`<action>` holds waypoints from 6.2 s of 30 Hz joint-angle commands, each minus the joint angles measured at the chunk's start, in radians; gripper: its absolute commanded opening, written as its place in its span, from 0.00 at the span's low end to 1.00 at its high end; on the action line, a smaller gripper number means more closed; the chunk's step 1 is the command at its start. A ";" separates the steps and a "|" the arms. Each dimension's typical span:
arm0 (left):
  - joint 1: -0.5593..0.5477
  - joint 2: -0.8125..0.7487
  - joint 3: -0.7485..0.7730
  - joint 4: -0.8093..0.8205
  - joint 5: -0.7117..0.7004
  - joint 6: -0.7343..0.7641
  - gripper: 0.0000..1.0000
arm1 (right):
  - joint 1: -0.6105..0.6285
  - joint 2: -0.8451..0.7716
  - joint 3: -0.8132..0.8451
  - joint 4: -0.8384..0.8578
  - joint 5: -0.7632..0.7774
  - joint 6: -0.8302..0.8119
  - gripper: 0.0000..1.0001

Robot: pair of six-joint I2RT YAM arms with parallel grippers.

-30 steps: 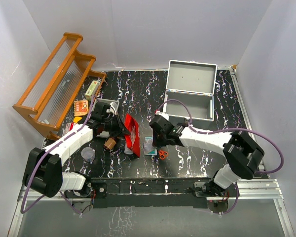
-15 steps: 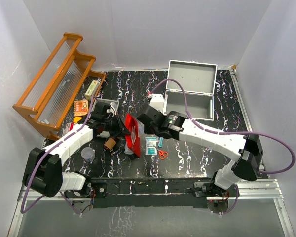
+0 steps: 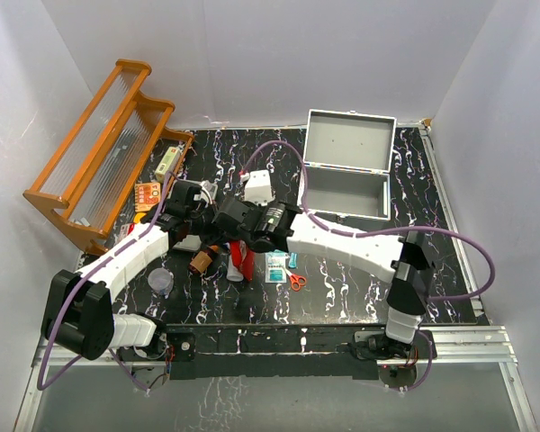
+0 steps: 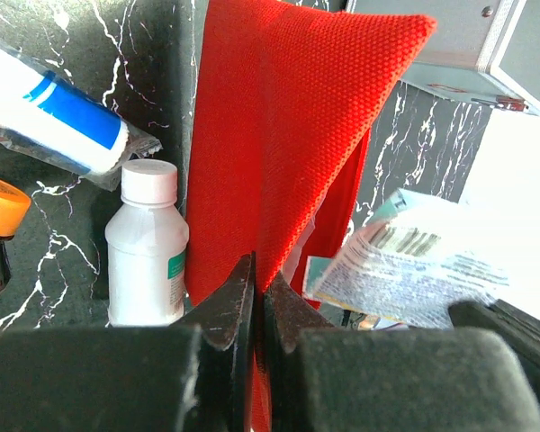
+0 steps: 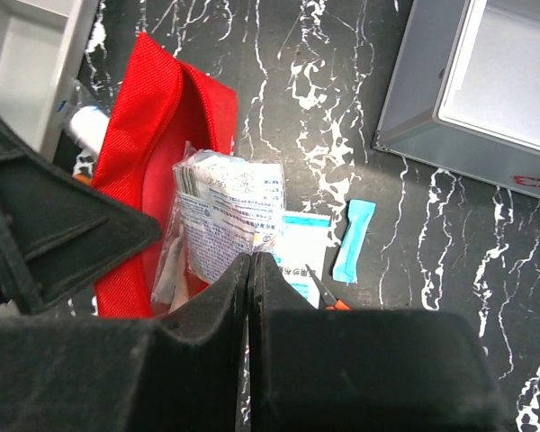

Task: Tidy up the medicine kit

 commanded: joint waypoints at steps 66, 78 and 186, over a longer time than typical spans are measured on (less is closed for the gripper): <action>0.001 -0.129 -0.070 0.174 0.117 0.099 0.00 | -0.055 0.007 -0.119 0.243 -0.123 -0.028 0.15; 0.002 -0.146 -0.082 0.190 0.139 0.106 0.00 | -0.081 0.058 -0.120 0.224 -0.097 -0.014 0.10; 0.005 -0.461 0.205 -0.372 -0.664 -0.141 0.00 | -0.090 0.155 -0.466 0.281 -0.302 -0.144 0.24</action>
